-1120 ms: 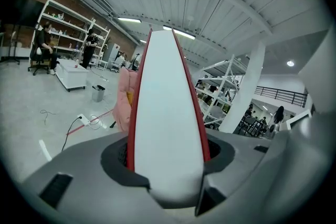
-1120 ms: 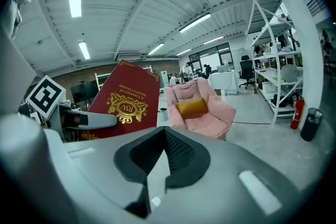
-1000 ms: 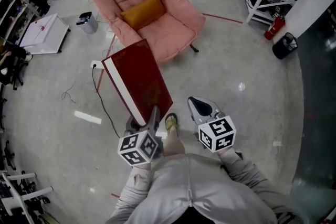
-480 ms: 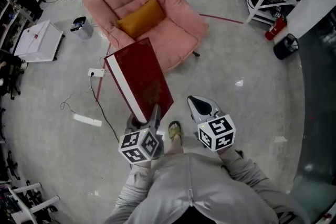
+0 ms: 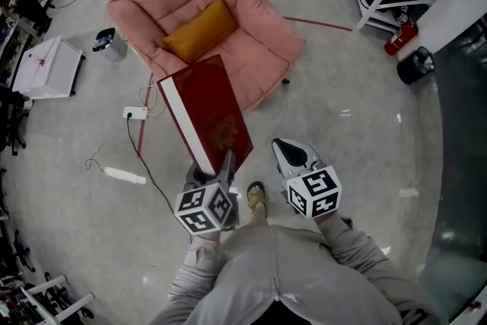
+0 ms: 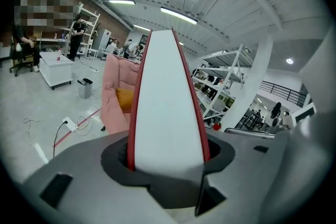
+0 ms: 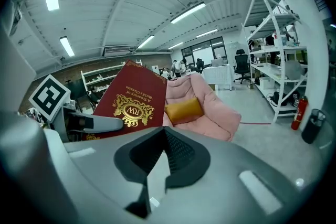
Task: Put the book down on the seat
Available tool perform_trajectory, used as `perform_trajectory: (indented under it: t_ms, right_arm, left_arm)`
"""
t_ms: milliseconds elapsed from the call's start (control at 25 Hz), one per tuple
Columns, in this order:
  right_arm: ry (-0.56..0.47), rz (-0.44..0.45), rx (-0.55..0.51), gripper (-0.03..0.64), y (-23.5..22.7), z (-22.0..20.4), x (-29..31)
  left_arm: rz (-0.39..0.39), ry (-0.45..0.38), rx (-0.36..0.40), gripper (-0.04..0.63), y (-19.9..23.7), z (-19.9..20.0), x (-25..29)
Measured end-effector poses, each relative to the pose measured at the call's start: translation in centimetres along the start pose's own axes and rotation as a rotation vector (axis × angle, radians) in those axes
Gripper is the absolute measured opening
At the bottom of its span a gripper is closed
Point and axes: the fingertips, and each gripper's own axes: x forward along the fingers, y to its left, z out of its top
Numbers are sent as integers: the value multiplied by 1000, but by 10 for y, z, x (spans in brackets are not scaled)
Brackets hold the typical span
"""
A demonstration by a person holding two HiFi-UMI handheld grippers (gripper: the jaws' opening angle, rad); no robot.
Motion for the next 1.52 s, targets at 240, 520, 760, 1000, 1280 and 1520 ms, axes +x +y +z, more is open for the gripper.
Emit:
perform_trajectory:
  t_ms: [240,520,760,1000,1280,1520]
  right_arm:
    - [27,-34,32,0,-21,2,33]
    - [43,-52,29,0,-42,5,64]
    - [68,-40,22,0,-56,1,93]
    - [100,-42,40,0,-83,-15,132]
    - [133,-42,53,0,-122,-20,175]
    - [147,-48,75,0,-154,-29,208]
  left_arm:
    - [-16,49,1,255,13,10,51]
    - [-7,74,-2,253,26,17,97]
    - [8,96,-26,253,39,13,140]
    - [16,116,-60,253,50,2,202]
    - [39,151,-125,253,61,-7,285]
    - [78,194,-164,253,78,-22,355]
